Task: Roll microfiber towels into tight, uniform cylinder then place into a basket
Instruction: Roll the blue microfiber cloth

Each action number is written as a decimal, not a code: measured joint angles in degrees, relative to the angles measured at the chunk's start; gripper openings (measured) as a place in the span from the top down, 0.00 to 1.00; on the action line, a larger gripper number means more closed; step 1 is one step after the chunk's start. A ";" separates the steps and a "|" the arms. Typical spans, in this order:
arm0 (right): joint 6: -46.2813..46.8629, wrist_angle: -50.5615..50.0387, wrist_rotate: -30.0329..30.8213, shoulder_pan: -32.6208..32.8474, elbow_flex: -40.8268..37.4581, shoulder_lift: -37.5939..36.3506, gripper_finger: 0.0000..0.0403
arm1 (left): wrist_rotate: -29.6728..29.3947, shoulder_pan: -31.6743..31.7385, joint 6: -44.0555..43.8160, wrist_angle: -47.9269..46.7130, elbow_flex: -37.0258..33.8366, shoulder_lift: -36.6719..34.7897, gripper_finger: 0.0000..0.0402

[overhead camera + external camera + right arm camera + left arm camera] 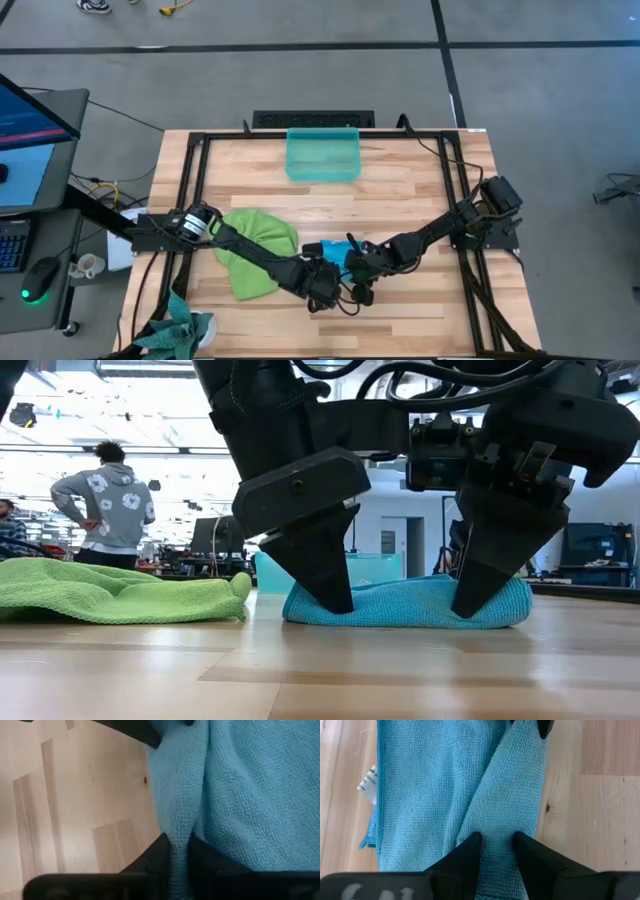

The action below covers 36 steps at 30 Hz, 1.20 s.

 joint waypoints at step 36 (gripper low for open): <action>-9.77 -3.09 29.06 16.50 -8.44 -17.32 0.65 | 1.09 -0.09 -0.63 1.66 -0.28 0.11 0.70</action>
